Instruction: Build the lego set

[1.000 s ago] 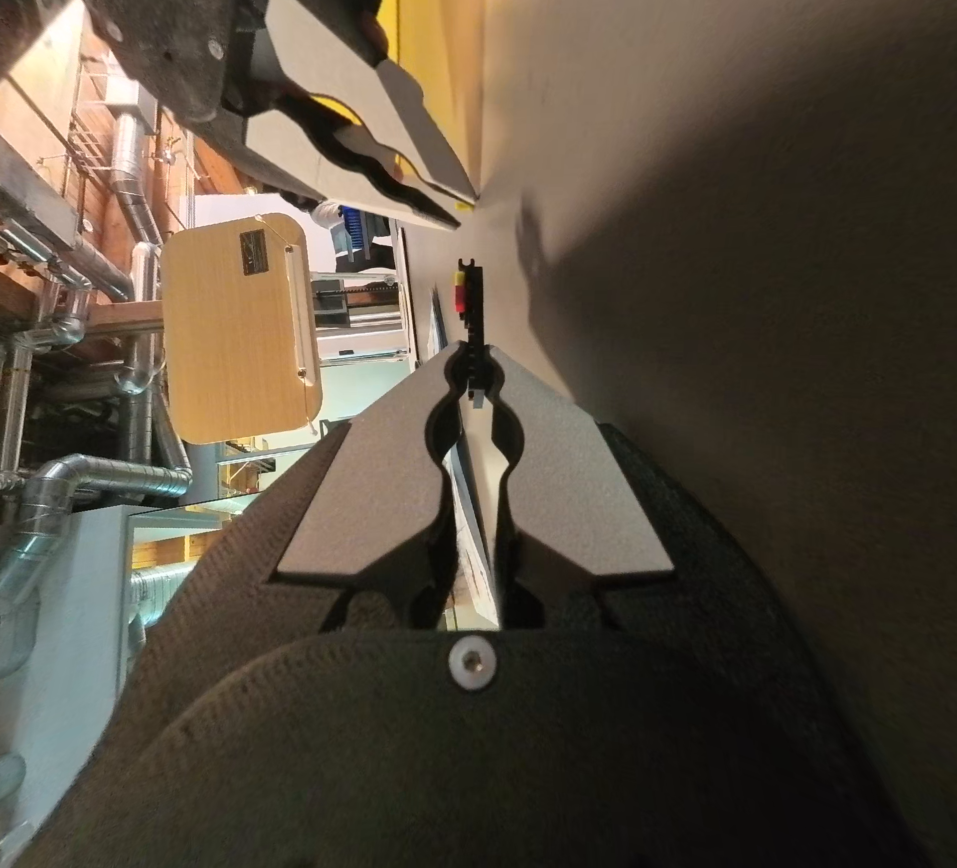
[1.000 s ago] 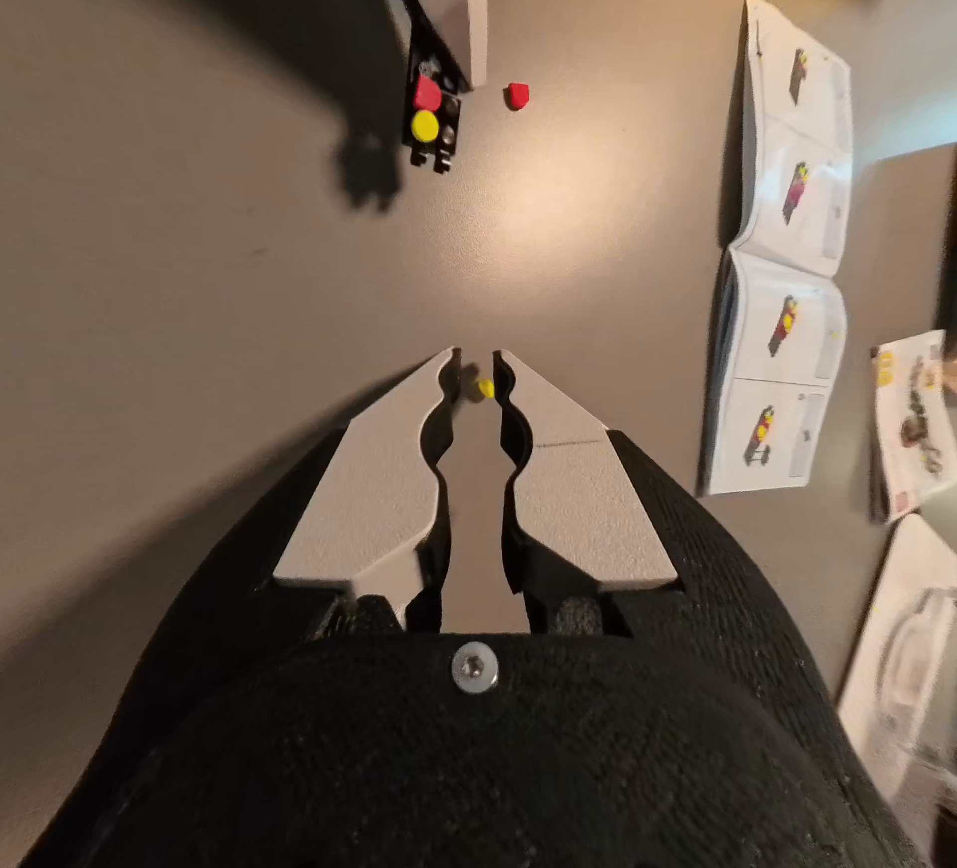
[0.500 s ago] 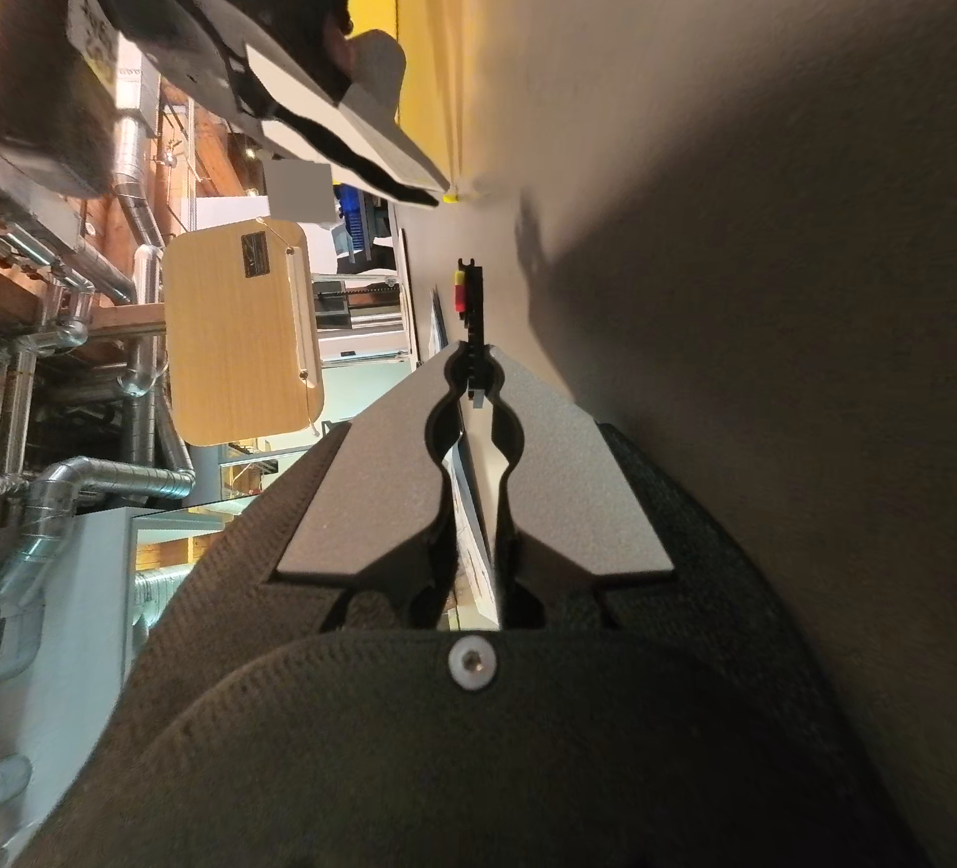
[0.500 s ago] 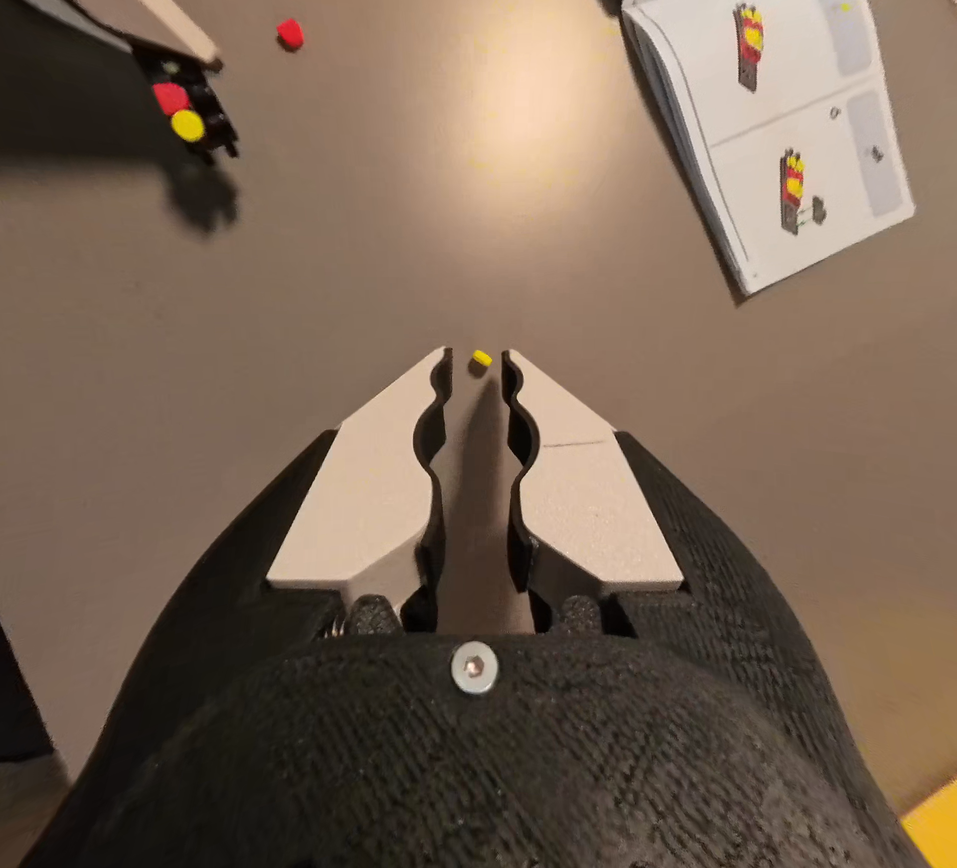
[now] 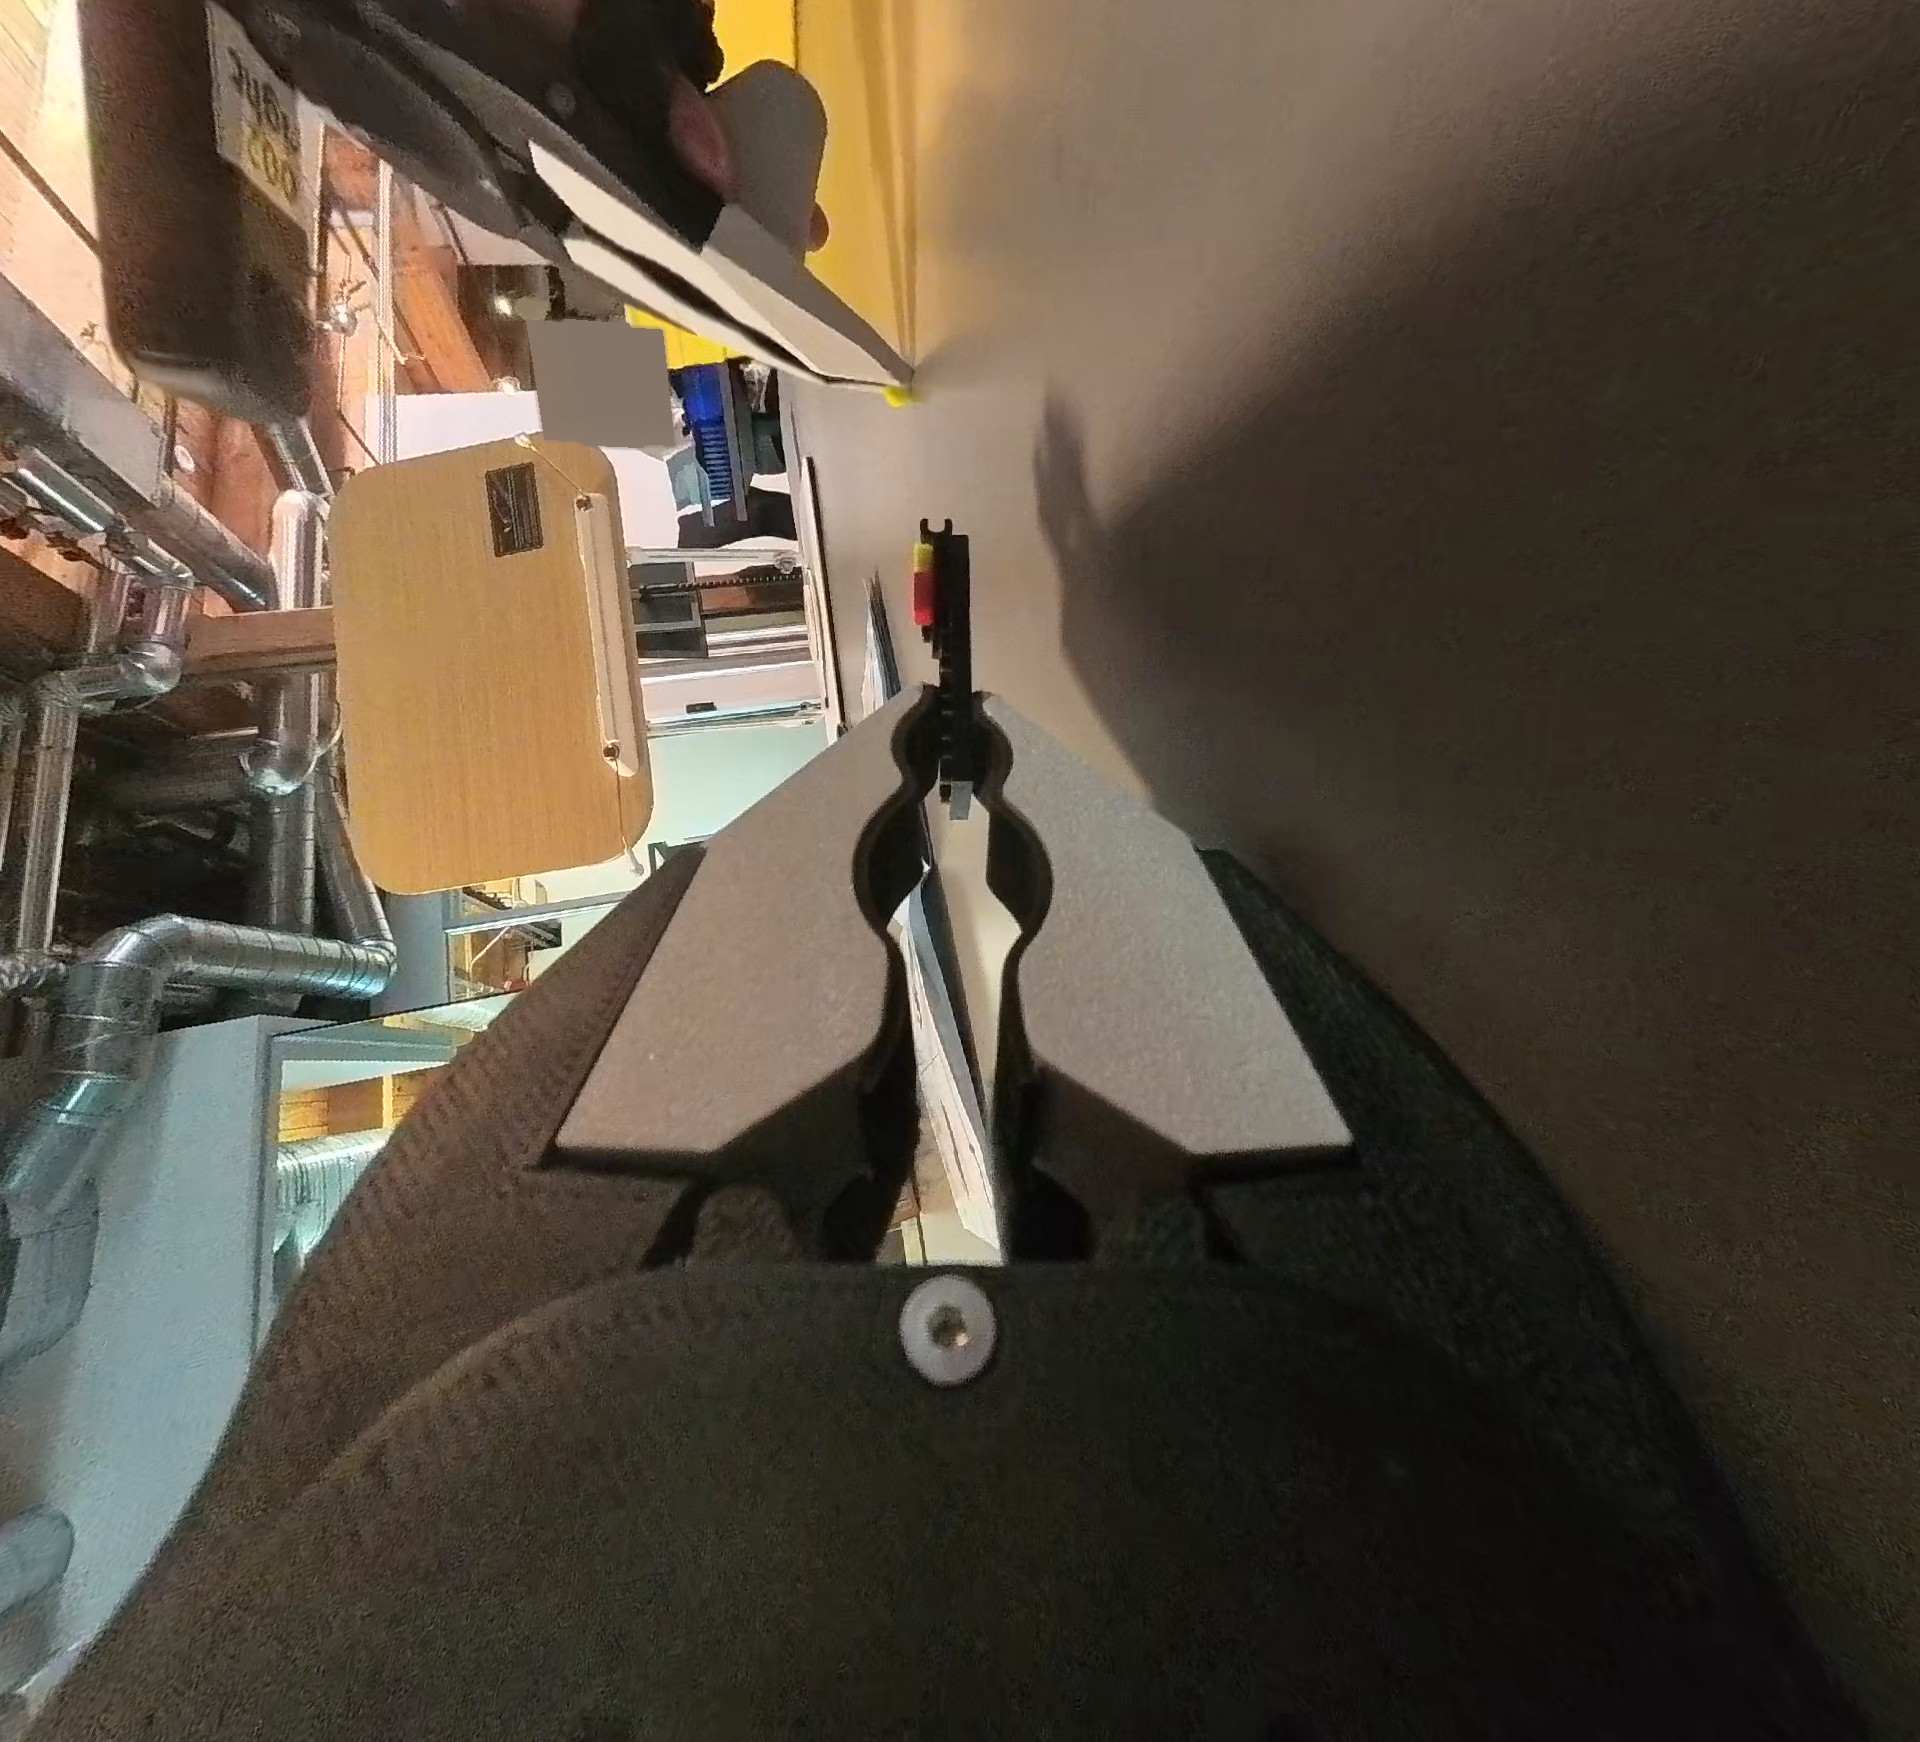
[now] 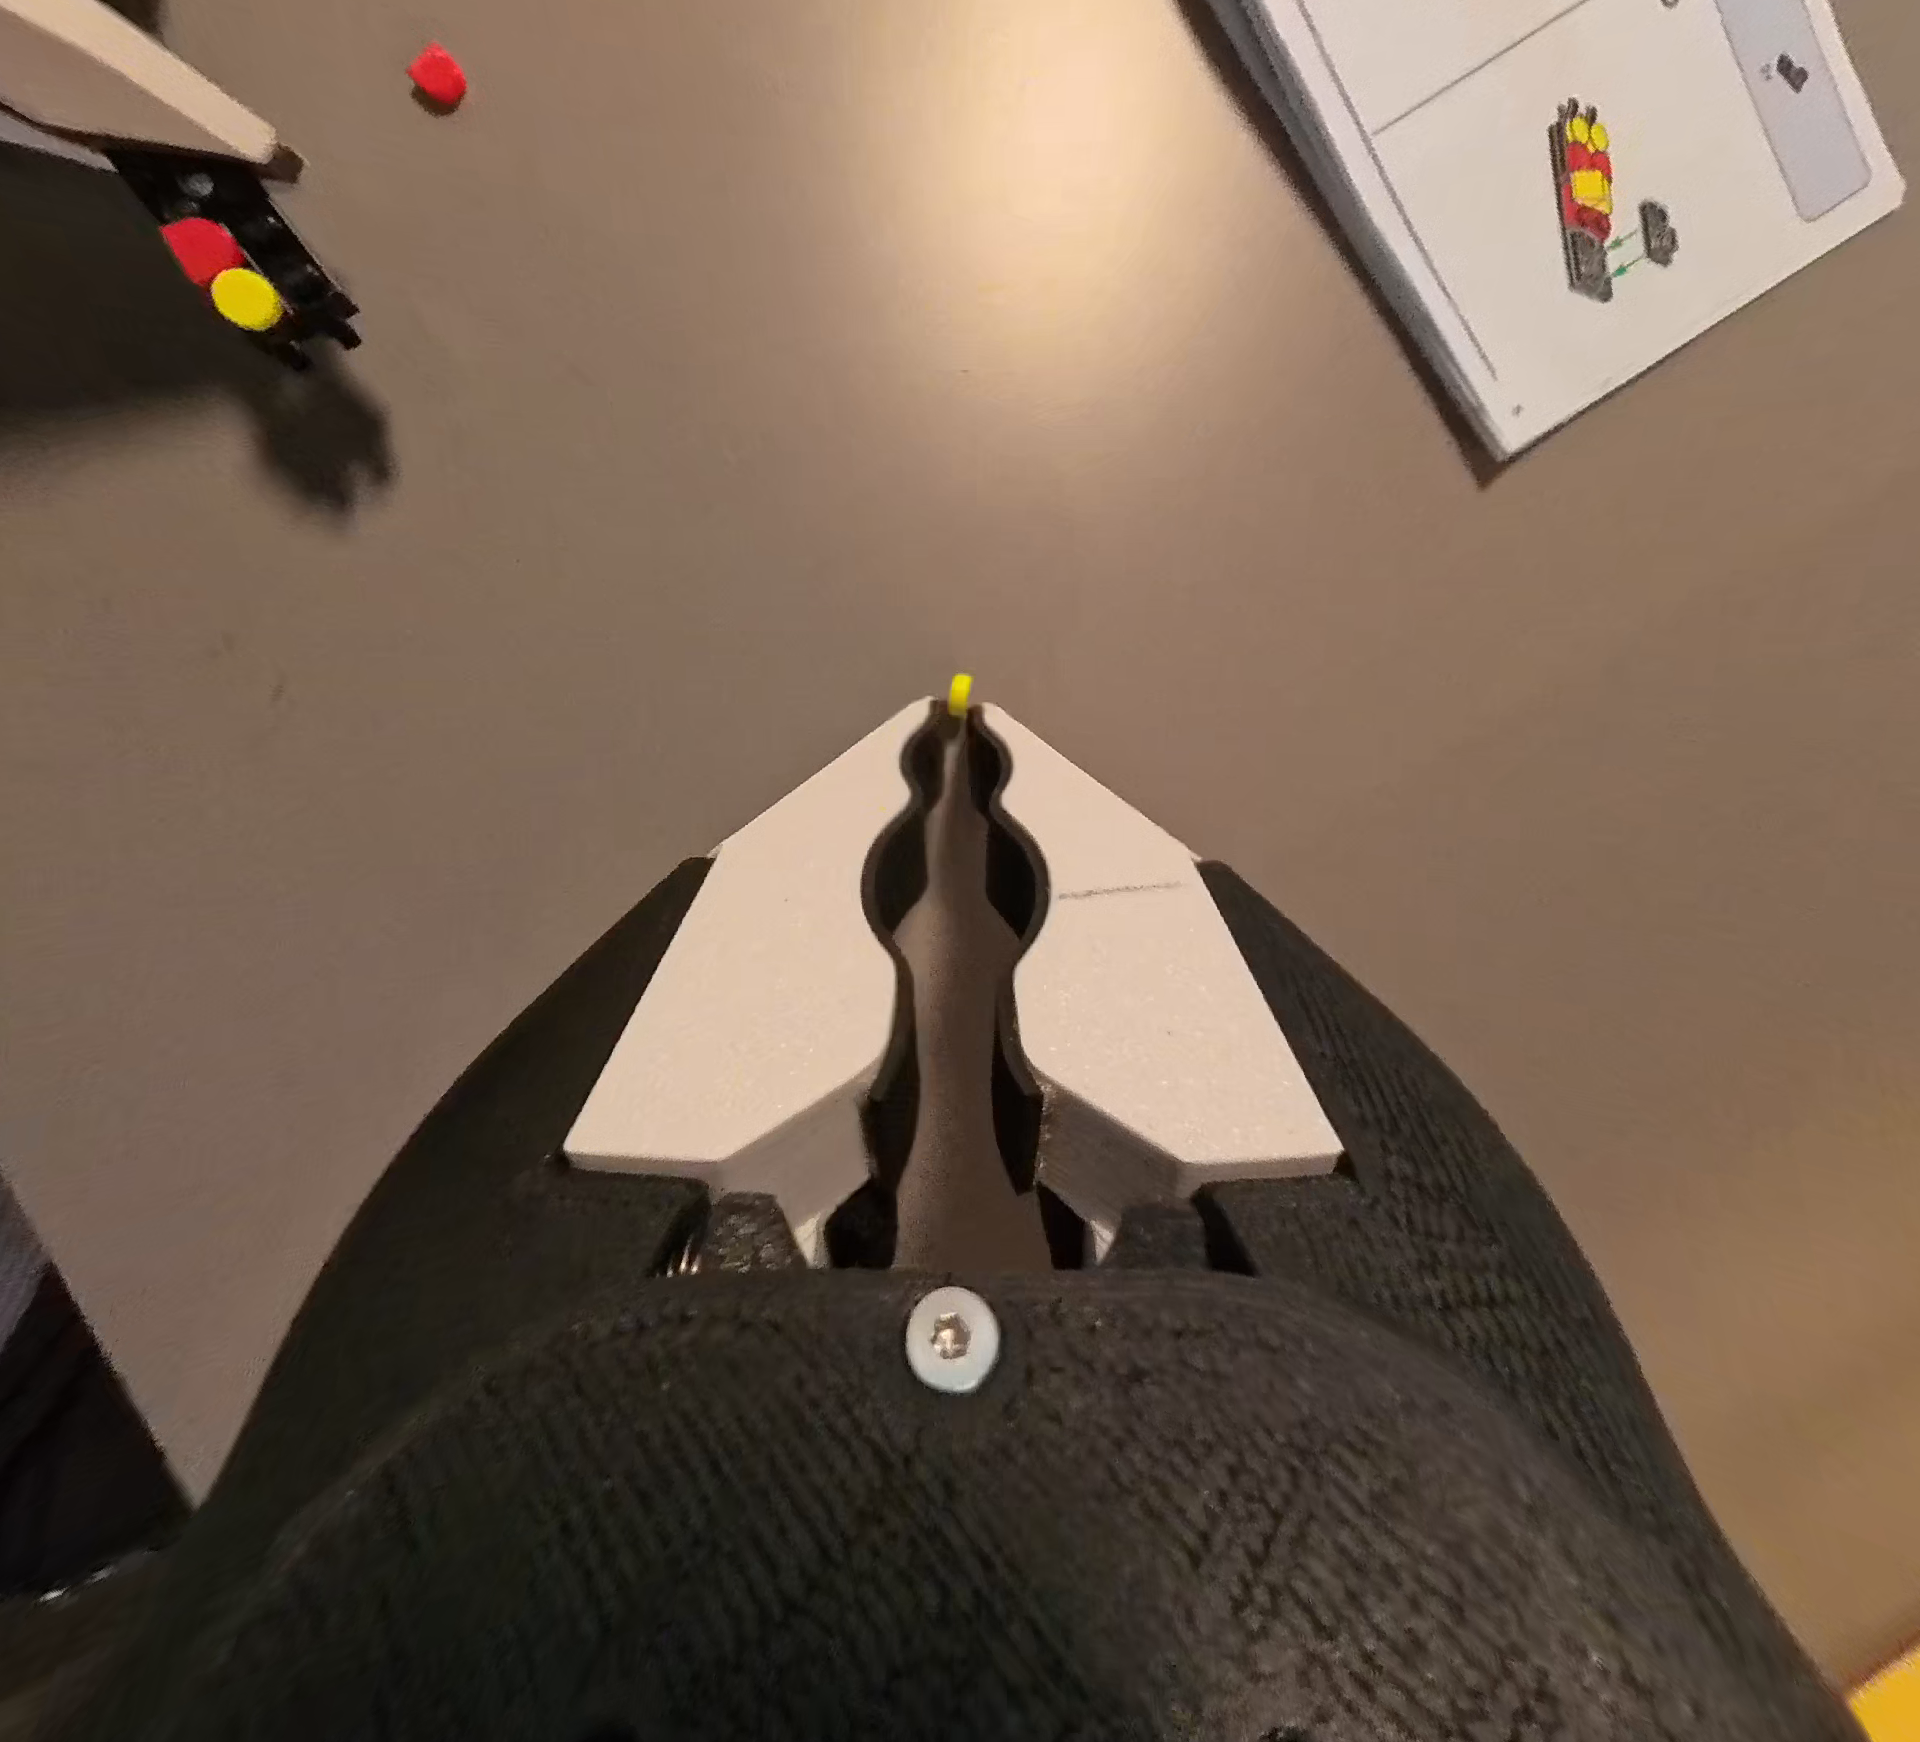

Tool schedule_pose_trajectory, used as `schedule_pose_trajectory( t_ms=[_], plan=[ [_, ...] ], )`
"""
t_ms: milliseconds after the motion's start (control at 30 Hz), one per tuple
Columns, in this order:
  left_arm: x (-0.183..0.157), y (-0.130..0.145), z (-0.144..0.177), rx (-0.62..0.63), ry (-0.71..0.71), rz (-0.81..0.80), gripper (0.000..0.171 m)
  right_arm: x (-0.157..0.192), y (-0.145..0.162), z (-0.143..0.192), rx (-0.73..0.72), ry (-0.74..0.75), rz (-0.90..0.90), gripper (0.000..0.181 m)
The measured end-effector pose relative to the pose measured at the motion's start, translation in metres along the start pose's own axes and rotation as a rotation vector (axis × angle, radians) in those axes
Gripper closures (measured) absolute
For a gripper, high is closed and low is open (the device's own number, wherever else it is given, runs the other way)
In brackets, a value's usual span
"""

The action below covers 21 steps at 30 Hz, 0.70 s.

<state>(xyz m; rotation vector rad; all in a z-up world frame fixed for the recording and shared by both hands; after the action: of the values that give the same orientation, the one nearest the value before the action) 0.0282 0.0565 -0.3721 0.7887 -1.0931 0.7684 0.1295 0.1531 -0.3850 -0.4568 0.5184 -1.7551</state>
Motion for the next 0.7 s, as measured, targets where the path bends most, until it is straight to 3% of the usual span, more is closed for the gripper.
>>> schedule_pose_trajectory(
  t_ms=[100, 200, 300, 467, 700],
  plan=[
    [0.001, 0.000, 0.000, 0.003, -0.014, 0.007, 0.167, 0.015, -0.015, 0.003, -0.144, -0.013, 0.167, 0.181],
    [0.004, -0.002, 0.000, 0.001, -0.038, 0.019, 0.167, 0.051, -0.036, 0.013, -0.317, -0.092, 0.357, 0.181],
    [0.009, -0.002, 0.000, 0.000, -0.075, 0.026, 0.167, 0.079, -0.044, 0.014, -0.395, -0.162, 0.460, 0.181],
    [0.005, -0.003, -0.001, -0.012, -0.046, 0.021, 0.167, 0.084, -0.030, -0.002, -0.308, -0.086, 0.700, 0.181],
    [0.005, -0.004, -0.001, -0.012, -0.042, 0.017, 0.167, 0.086, -0.016, -0.014, -0.150, 0.187, 1.374, 0.181]
  ],
)
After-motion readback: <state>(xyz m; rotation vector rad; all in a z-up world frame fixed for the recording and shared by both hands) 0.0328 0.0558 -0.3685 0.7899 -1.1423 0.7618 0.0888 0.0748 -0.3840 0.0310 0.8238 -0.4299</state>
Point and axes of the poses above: each gripper's, where its closed fingertips meet, z back along the fingers, y out of its underside, x = y × z across the jaws, the point moved 1 cm from there along z, back along the fingers, and after that the axes turned 10 degrees about -z, right-handed, at the moved point
